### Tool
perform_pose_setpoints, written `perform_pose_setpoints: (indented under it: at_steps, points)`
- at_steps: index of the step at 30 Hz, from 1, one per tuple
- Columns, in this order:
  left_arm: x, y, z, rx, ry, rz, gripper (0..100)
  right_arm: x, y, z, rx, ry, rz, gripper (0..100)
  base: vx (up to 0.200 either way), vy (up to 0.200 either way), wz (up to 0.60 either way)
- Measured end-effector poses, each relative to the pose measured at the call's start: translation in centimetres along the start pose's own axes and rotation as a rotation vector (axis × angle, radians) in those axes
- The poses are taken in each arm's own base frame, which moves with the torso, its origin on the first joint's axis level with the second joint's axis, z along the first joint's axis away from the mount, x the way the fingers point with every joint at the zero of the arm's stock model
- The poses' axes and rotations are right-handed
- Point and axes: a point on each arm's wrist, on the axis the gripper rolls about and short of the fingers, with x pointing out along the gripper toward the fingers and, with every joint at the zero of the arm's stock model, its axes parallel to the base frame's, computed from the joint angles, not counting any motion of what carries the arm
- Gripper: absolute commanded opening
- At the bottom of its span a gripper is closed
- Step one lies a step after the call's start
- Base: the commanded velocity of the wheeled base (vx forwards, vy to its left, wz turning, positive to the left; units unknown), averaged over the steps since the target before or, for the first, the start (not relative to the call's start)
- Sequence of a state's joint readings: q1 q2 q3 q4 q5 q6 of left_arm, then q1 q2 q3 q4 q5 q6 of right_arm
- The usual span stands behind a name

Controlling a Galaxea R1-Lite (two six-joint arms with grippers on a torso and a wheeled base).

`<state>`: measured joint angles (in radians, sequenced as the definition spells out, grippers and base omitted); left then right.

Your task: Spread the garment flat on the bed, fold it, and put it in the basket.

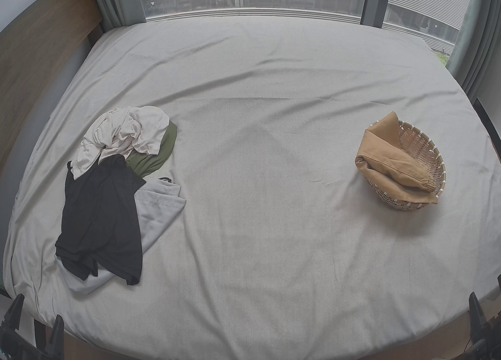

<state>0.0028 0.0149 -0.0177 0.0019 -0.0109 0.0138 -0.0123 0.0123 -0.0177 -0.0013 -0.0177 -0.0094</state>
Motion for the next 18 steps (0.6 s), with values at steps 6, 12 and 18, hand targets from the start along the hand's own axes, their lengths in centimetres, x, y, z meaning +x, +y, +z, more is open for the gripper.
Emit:
perform_pose_setpoints:
  at_steps: [6,12,18]
  points:
    - [0.0,0.0,0.0,-0.002,0.0,0.0,100,0.0,0.02,-0.01,0.008,0.001,0.008,100,0.0,0.0,0.0]
    - [0.0,0.0,0.0,-0.004,0.0,0.0,100,0.0,0.02,-0.02,0.009,0.002,0.008,100,0.0,0.0,0.0]
    - [0.0,0.0,0.0,-0.005,0.0,0.0,100,0.0,0.02,-0.02,0.007,0.003,0.008,100,0.0,0.0,0.0]
